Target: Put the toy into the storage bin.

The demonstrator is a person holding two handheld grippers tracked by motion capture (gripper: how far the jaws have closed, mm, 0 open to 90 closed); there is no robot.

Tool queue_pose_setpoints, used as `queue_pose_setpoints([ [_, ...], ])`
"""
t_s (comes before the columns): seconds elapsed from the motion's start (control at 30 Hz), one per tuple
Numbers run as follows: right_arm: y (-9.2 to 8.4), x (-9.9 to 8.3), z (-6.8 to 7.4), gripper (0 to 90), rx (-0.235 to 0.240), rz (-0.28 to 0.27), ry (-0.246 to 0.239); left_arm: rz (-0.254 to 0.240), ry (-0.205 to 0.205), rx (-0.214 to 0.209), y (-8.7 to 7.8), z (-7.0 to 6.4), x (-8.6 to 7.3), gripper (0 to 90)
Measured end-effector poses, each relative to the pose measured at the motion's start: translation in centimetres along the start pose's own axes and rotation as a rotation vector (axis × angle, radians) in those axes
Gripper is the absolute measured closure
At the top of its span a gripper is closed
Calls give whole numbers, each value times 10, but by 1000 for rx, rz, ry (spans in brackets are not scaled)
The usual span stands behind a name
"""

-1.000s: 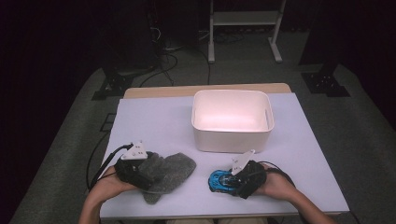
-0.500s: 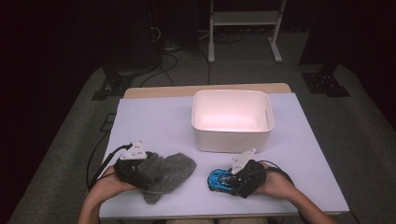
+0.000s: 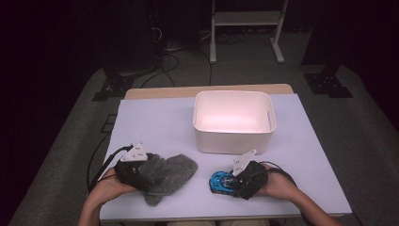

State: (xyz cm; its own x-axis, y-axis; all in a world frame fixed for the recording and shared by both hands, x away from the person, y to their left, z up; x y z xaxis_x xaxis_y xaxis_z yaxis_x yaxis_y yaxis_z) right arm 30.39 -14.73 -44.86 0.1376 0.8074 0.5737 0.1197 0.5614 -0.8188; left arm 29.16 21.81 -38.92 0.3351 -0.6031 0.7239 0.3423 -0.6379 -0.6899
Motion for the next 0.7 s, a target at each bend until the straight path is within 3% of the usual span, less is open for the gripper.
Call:
queue_pose_setpoints([
  [0.27,0,-2,1,261,-7,12,9,3,2,-2,0,-1,0,70],
  [0.57,1,-1,4,246,-31,46,-26,0,2,-2,0,-1,0,70],
  [0.7,1,-4,3,247,-24,41,-7,1,6,-2,-1,0,-1,70],
])
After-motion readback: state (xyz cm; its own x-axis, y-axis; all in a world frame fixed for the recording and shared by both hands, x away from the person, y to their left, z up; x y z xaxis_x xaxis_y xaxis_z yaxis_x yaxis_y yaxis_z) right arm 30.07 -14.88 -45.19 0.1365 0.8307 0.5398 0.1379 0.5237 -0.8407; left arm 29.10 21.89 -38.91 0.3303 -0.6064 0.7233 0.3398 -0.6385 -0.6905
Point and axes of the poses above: each handheld gripper's, and its own axes: y roughly forward along the jaws, x roughly out of its top, z roughly to its left, the point moved 1 cm from there along y, roughly forward along the jaws, and after that the axes turned 2 degrees about -x, right-handed, at the moved point
